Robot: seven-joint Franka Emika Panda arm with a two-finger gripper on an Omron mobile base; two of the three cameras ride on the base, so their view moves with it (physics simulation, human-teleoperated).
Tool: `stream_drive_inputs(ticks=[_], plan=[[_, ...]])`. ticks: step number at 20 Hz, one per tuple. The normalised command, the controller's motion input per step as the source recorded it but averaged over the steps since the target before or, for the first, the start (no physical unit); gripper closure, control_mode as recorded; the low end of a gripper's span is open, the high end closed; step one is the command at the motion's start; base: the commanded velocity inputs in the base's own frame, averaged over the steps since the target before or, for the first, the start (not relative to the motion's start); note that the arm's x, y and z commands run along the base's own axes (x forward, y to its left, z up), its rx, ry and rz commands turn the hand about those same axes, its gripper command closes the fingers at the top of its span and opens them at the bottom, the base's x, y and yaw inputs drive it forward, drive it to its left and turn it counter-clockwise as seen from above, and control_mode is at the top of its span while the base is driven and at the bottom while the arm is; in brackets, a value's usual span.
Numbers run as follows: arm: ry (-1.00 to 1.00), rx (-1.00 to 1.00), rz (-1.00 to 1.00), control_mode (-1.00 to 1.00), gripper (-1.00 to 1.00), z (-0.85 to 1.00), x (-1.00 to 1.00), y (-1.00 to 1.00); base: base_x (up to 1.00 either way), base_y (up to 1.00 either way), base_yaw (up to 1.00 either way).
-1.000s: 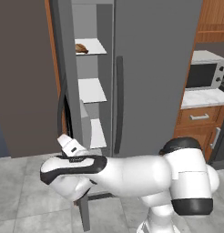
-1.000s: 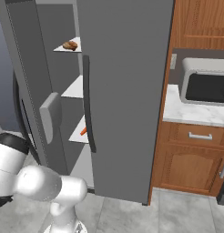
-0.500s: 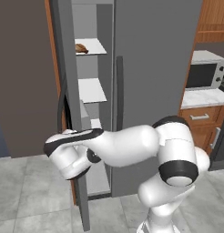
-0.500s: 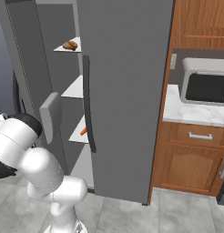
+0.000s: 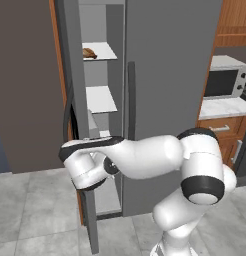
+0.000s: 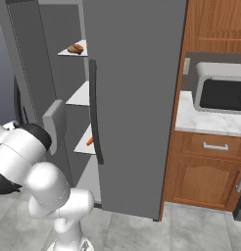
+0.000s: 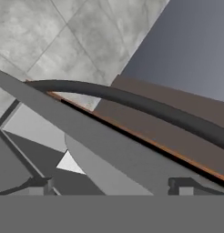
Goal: There's a chicken drumstick in the fridge that needs to be moved to the freezer for freezing. Pick up the chicken drumstick from the fridge, place it on any shelf in the freezer, and close the fridge and freezer doors when done.
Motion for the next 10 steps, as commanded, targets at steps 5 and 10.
stream_drive_inputs(ticks=[5,10], plan=[[-0.09,0.00,-0.15,-1.00,-1.00,0.00,0.17,-0.24,0.00,0.00,0.00],[-0.11,0.00,-0.15,-1.00,-1.00,0.00,0.26,-0.37,0.00,0.00,0.00]])
